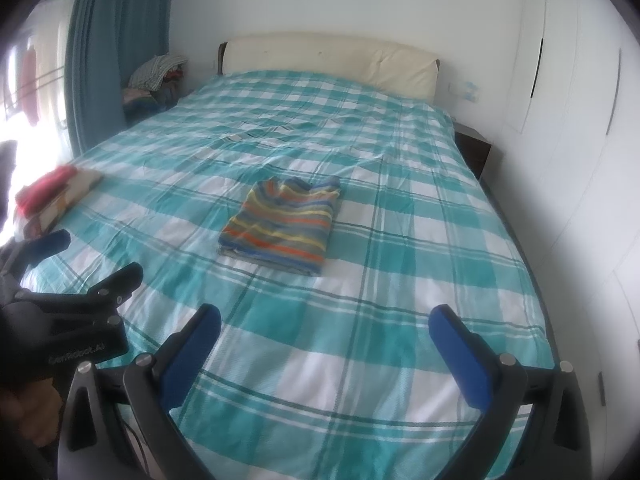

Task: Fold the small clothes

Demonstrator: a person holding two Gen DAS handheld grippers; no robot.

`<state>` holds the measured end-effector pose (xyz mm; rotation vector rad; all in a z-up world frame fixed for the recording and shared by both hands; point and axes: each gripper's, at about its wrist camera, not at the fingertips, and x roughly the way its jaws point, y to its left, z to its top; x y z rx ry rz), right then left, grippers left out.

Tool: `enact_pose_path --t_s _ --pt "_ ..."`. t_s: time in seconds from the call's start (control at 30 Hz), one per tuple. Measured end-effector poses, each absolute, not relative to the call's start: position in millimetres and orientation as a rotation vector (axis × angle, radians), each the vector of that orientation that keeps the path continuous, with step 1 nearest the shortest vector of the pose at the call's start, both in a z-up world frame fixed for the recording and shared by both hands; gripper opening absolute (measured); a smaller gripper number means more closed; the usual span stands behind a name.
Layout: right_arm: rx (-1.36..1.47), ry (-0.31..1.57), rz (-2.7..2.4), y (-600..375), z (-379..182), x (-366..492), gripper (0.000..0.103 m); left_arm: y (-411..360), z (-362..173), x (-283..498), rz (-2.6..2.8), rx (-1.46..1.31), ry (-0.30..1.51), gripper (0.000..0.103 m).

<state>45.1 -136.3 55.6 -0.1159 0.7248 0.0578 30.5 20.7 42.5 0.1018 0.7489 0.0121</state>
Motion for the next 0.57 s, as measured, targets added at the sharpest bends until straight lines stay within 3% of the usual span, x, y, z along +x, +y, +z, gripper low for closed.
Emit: enact_pose_path --t_s 0.57 --pt "-0.111 0.73 0.055 -138.2 55.7 45.6 0.102 22.7 40.5 33.4 -0.001 0.1 0.732 0.103"
